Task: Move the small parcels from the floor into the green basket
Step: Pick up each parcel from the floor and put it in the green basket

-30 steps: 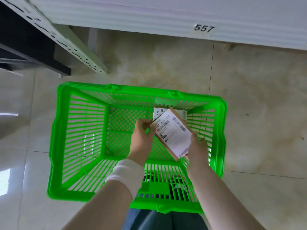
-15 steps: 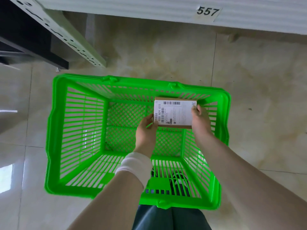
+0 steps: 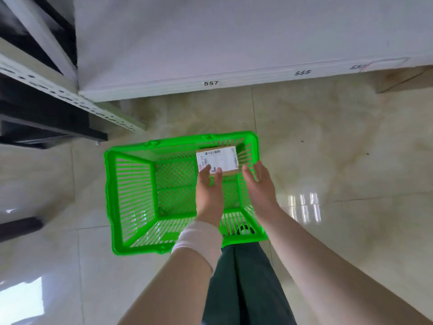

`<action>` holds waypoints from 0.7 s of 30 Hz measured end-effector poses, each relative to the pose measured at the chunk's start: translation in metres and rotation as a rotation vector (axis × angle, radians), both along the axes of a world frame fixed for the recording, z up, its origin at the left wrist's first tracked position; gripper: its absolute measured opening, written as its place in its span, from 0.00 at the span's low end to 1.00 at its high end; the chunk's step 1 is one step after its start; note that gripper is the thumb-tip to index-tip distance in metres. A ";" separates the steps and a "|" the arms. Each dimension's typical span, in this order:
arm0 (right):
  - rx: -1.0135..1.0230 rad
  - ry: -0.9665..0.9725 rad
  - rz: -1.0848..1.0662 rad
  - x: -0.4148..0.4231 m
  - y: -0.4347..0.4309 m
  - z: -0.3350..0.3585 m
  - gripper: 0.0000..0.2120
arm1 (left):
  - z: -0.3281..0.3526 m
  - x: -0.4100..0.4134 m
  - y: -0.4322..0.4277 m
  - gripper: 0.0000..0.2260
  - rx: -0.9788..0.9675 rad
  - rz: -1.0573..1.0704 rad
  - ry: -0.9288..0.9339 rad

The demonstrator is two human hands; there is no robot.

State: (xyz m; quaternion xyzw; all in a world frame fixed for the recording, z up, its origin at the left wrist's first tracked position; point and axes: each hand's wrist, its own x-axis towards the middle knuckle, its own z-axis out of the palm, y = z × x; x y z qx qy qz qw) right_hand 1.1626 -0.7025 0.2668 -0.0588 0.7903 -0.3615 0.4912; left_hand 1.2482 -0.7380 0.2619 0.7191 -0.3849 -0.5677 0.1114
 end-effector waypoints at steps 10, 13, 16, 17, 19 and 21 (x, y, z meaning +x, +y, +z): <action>-0.125 -0.070 -0.555 -0.132 0.160 0.165 0.25 | 0.156 -0.163 0.141 0.19 0.008 -0.398 0.101; -0.131 -0.081 -0.714 -0.196 0.239 0.195 0.24 | 0.190 -0.235 0.211 0.17 0.040 -0.462 0.128; -0.114 -0.056 -0.829 -0.256 0.321 0.210 0.24 | 0.212 -0.307 0.283 0.18 0.070 -0.547 0.167; -0.127 -0.036 -0.868 -0.276 0.347 0.215 0.23 | 0.219 -0.329 0.307 0.18 0.072 -0.596 0.183; -0.156 -0.003 -0.942 -0.315 0.395 0.224 0.23 | 0.234 -0.370 0.350 0.18 0.091 -0.680 0.219; -0.162 0.014 -0.992 -0.351 0.434 0.234 0.23 | 0.248 -0.410 0.388 0.19 0.139 -0.741 0.257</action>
